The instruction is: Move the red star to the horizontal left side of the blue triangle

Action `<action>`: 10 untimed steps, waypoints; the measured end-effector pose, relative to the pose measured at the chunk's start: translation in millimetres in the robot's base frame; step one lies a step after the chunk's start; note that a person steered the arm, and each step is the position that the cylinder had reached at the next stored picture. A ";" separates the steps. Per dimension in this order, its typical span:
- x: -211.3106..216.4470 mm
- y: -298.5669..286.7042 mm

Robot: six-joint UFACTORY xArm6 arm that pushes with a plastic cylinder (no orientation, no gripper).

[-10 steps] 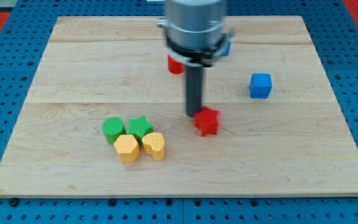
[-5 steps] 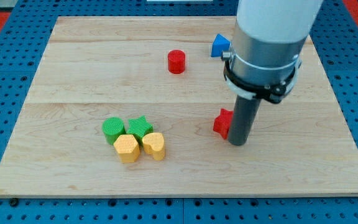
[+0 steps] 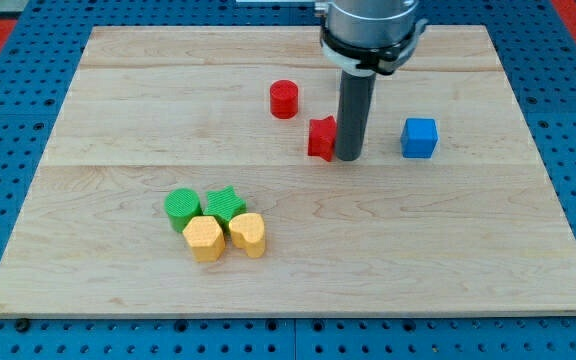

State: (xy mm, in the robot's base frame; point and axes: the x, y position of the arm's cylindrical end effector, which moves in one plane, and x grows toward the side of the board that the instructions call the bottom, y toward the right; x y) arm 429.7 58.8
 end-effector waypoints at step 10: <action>-59.6 -22.3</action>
